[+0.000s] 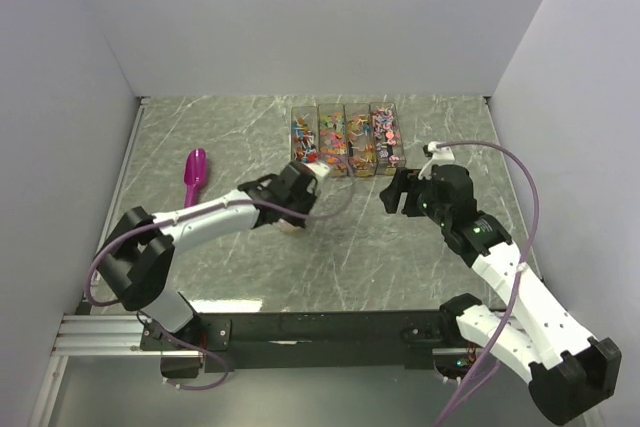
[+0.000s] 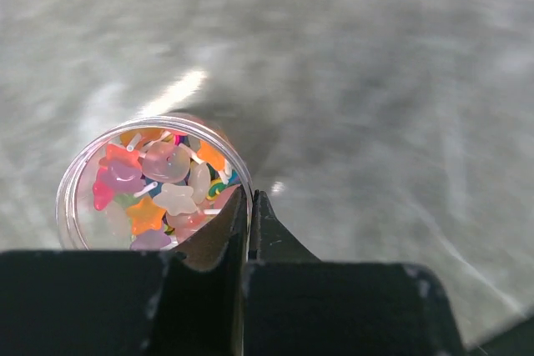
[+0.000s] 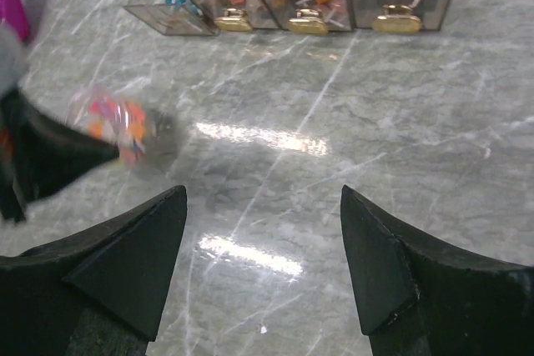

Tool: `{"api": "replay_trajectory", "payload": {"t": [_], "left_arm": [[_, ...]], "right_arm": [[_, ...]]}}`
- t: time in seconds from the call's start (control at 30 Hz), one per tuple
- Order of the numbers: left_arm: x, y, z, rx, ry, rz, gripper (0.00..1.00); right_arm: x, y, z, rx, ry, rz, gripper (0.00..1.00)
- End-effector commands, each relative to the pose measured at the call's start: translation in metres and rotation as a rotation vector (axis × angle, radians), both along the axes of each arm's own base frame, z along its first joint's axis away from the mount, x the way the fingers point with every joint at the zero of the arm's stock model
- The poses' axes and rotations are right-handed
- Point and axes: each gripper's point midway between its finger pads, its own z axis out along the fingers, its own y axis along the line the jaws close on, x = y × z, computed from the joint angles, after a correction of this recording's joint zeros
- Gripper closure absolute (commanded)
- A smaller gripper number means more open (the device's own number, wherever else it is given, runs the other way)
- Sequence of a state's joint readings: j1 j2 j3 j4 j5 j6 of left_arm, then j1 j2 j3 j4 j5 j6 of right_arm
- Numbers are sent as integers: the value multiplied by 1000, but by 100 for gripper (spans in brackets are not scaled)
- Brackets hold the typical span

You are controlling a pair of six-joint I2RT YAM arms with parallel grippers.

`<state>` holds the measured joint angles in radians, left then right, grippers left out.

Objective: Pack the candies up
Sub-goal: Move the packing bottle to the center of the board.

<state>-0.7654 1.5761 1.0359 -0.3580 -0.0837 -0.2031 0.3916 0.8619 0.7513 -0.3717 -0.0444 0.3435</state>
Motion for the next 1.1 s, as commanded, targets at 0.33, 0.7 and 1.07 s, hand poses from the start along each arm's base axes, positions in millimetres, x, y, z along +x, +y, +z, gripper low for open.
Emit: {"api": "replay_trajectory", "payload": {"t": [0.33, 0.7, 1.07], "left_arm": [[-70, -132, 19, -26, -72, -293, 94], [-67, -121, 40, -44, -124, -164, 34], [-19, -3, 76, -80, -161, 260, 25]], "right_arm": [[-7, -34, 6, -22, -100, -147, 19], [-16, -37, -5, -26, -96, -141, 19], [-17, -28, 0, -6, -112, -94, 19]]}}
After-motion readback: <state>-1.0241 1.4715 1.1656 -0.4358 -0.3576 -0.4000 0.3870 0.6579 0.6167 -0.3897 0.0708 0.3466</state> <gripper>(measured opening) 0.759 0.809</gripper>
